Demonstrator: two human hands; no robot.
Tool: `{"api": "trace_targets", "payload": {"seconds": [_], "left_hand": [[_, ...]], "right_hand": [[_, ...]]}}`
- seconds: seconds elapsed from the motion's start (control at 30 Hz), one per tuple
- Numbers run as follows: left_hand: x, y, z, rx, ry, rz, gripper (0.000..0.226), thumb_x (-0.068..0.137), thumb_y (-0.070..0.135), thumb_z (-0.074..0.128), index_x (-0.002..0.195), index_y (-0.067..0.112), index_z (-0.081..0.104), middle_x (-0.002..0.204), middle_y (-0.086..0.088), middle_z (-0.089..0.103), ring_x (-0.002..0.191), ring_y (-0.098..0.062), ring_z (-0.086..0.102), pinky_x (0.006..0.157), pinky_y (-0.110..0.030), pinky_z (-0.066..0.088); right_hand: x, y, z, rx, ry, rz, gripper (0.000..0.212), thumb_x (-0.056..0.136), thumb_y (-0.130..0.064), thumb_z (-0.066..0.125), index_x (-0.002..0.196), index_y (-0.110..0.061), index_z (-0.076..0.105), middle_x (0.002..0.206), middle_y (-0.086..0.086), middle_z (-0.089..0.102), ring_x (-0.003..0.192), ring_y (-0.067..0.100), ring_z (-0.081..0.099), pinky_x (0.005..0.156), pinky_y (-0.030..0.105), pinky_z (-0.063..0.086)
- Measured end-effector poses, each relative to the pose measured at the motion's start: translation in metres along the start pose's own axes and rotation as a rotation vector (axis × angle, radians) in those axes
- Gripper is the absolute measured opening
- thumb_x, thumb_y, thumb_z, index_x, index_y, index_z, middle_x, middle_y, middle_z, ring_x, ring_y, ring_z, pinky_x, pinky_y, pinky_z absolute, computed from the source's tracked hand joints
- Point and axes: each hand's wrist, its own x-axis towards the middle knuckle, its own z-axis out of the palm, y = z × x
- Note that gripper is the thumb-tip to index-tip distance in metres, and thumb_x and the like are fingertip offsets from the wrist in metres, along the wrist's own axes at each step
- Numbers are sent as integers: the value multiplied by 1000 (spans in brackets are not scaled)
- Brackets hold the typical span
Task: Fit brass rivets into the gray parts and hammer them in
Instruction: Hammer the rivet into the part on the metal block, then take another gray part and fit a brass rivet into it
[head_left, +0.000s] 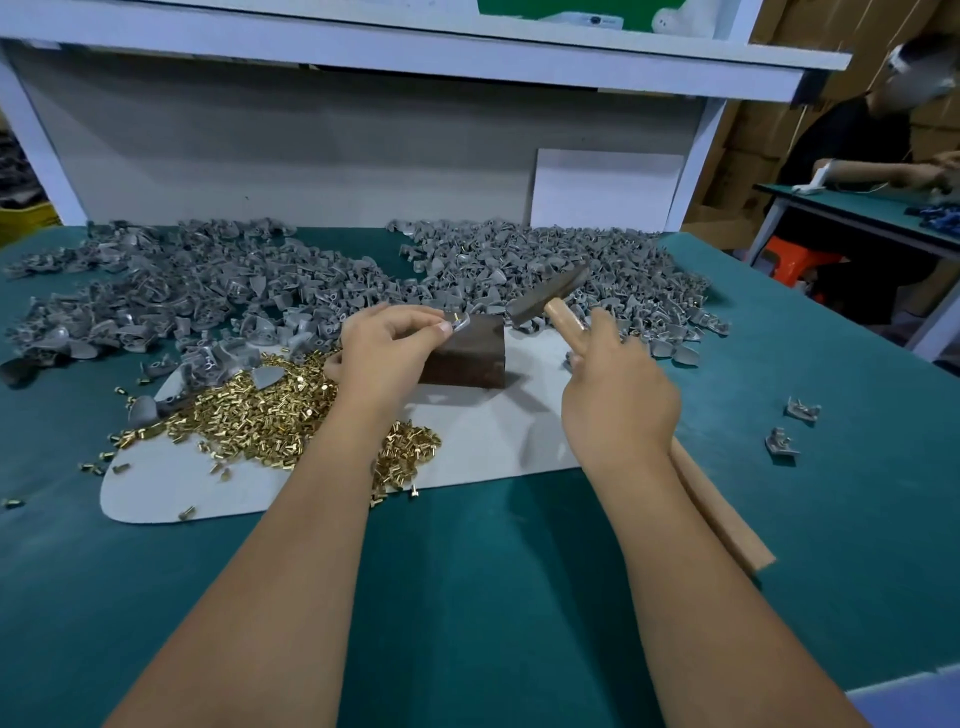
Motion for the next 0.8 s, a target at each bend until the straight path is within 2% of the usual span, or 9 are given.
{"api": "trace_targets", "payload": {"seconds": [0.1, 0.2, 0.3, 0.4, 0.47, 0.53, 0.6, 0.67, 0.8], "left_hand": [[-1, 1, -1, -5, -17, 23, 7, 85, 24, 73, 81, 29, 77, 110, 15, 70, 128, -23, 48, 112, -53, 30], [-3, 2, -1, 7, -30, 39, 7, 85, 26, 73, 81, 31, 76, 112, 15, 69, 128, -23, 49, 112, -55, 30], [-3, 3, -1, 16, -32, 55, 9, 86, 26, 73, 82, 34, 75, 112, 15, 69, 129, -22, 48, 112, -55, 30], [-3, 3, -1, 31, -25, 71, 11, 86, 28, 74, 81, 38, 74, 115, 14, 68, 129, -22, 49, 112, -55, 30], [-4, 4, -2, 33, -32, 87, 10, 85, 29, 74, 82, 39, 74, 117, 11, 68, 129, -22, 50, 112, -55, 32], [-5, 4, 0, 34, -42, 105, 9, 85, 28, 75, 84, 37, 75, 115, 11, 69, 128, -24, 51, 111, -55, 34], [-6, 4, 0, 39, -49, 121, 7, 85, 26, 75, 87, 33, 76, 112, 11, 70, 128, -25, 50, 111, -54, 35], [-8, 6, 1, 51, -66, 146, 6, 85, 24, 76, 89, 28, 77, 107, 13, 69, 129, -26, 48, 110, -52, 36], [-11, 12, 1, 97, -86, 153, 9, 83, 28, 75, 80, 36, 74, 103, 24, 68, 133, -15, 36, 115, -51, 21]], "right_hand": [[0, 1, 3, 6, -12, -12, 35, 91, -15, 54, 124, -18, 40, 103, 11, 57, 73, 29, 48, 50, 30, 21], [0, 3, 5, -7, -15, -19, 32, 90, -14, 54, 119, -18, 42, 98, 9, 61, 70, 26, 43, 47, 29, 17], [0, 3, 6, -18, -36, -46, 18, 87, -11, 53, 102, -17, 47, 94, 7, 64, 80, 30, 56, 53, 29, 24], [-1, 2, 3, -55, -82, -91, 14, 85, -7, 50, 86, -21, 50, 94, 7, 64, 80, 29, 51, 56, 29, 27], [-2, 0, 2, -98, -73, -124, 16, 90, -11, 48, 93, -19, 62, 102, 9, 60, 91, 29, 47, 62, 31, 29], [-3, -2, 6, -129, 5, -158, 23, 96, -23, 47, 101, -14, 68, 106, 11, 56, 101, 31, 43, 75, 36, 31], [-4, -8, 8, 8, 79, -215, 24, 94, -28, 51, 105, -15, 68, 106, 8, 57, 101, 28, 43, 83, 36, 33], [-6, -18, 8, 280, 70, -273, 27, 93, -29, 54, 115, -17, 64, 105, 5, 61, 101, 25, 46, 87, 36, 37], [-1, -35, 10, 698, -129, -279, 36, 93, -29, 58, 128, -22, 57, 108, -7, 64, 101, 13, 54, 89, 31, 46]]}}
